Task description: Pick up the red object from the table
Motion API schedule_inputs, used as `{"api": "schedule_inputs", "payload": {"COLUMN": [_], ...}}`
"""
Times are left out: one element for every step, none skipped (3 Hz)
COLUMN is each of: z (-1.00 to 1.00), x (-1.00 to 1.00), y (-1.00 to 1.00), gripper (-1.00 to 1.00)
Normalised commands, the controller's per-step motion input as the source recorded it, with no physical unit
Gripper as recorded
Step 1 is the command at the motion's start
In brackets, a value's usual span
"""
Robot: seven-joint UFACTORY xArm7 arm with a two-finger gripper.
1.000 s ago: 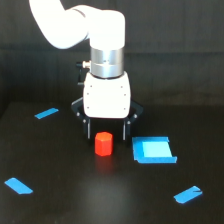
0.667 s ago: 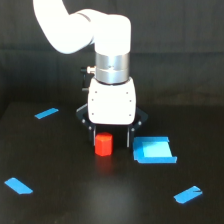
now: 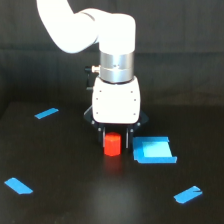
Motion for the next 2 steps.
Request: {"api": "schedule_inputs", "payload": {"z": [-0.39,-0.15], "x": [0.21,0.13], "y": [0.06,0.11], "gripper": [-1.00,-1.00]}}
